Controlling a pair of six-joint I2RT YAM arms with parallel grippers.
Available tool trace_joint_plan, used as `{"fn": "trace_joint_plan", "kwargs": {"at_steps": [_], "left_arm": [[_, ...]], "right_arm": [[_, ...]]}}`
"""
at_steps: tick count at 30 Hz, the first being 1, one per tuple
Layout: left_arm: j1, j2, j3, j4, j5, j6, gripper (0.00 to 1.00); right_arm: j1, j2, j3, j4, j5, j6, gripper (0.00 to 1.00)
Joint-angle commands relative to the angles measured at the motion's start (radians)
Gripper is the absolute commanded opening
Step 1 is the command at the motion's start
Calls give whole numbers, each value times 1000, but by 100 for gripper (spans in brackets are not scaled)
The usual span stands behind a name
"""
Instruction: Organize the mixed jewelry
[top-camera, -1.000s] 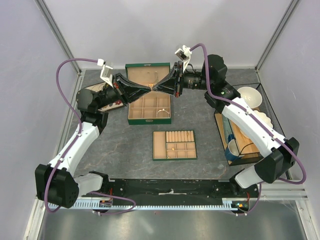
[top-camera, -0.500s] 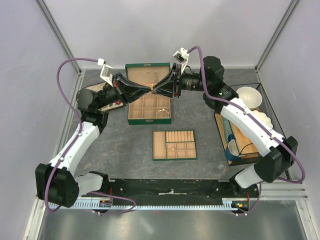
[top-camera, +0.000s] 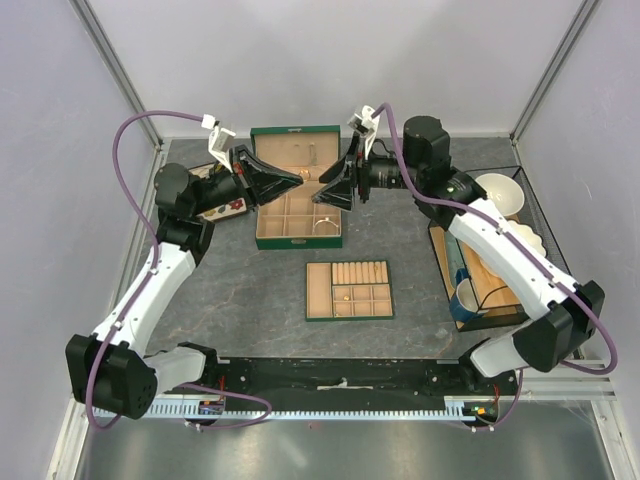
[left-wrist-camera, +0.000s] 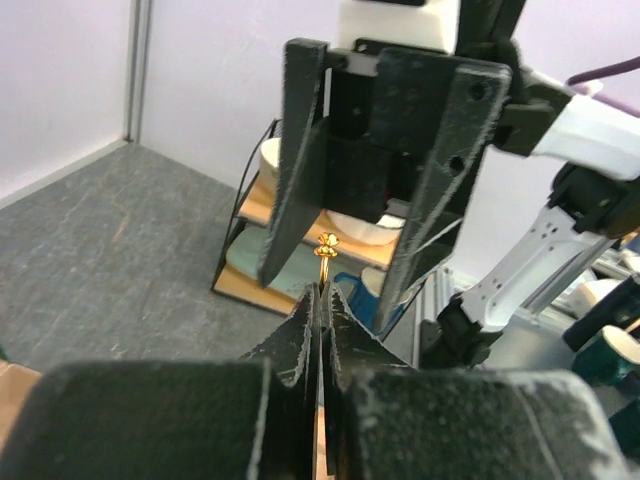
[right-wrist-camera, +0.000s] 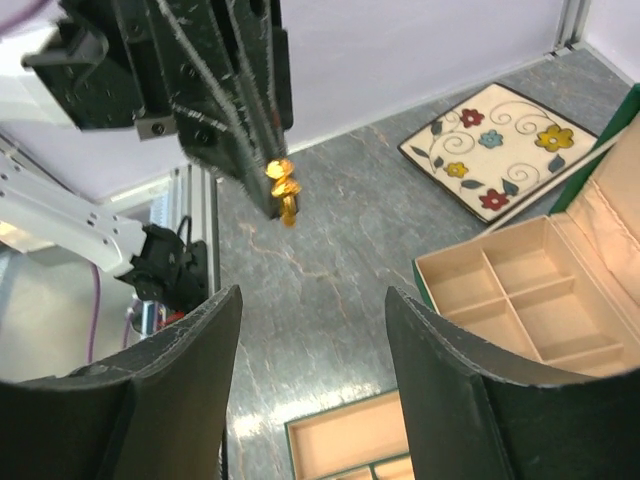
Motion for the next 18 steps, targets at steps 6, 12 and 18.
{"fn": "trace_joint_plan", "kwargs": {"at_steps": [6,12,18], "left_arm": [[0,-7,121,-447,76,423,2],[-9,56,201,-668,199,552,2],[-60,95,284,-933,205,744,2]], "right_arm": [[-4,-101,84,-301,25,-287,71],[-4,-110,110,-344,45,-328,74],[-1,-52,145,-365,34,-333,74]]}}
